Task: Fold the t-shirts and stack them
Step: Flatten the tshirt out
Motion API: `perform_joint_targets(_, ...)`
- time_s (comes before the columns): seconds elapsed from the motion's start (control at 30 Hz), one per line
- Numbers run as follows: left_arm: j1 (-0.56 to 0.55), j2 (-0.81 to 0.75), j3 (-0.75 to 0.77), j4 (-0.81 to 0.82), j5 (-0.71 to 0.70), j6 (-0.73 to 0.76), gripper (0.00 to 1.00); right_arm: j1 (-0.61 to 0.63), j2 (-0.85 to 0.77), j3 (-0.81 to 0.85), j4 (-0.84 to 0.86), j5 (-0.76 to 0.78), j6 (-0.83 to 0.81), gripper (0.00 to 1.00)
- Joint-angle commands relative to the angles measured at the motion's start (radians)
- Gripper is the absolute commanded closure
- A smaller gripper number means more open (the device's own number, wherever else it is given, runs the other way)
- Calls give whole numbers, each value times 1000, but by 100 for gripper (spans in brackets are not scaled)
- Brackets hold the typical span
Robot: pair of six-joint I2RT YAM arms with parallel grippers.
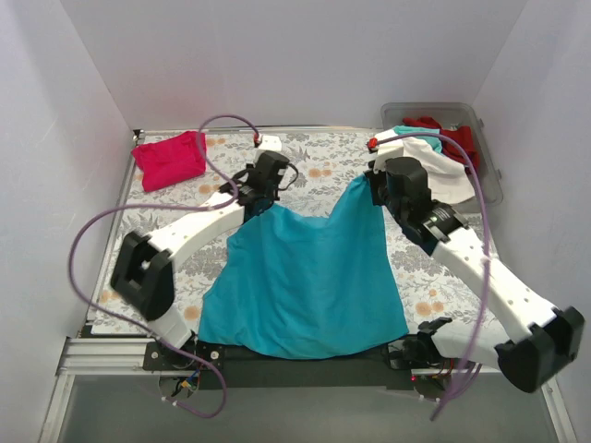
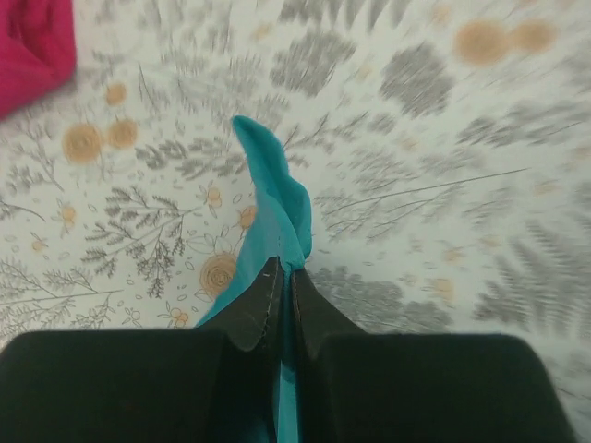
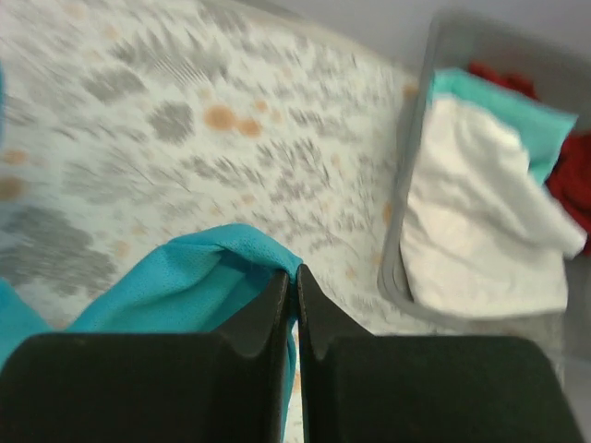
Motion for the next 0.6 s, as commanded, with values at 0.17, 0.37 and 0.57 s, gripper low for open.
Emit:
perform_joint_targets(0.17, 53, 318, 48, 86, 42, -43, 94, -281, 289, -101, 165, -73, 113, 99)
perform_joint_targets(0.37, 56, 262, 20, 172, 67, -41, 16, -300, 415, -28, 165, -38, 102, 99)
perform_joint_targets(0.57, 111, 116, -74, 273, 133, -55, 12, -304, 441, -17, 162, -59, 106, 96)
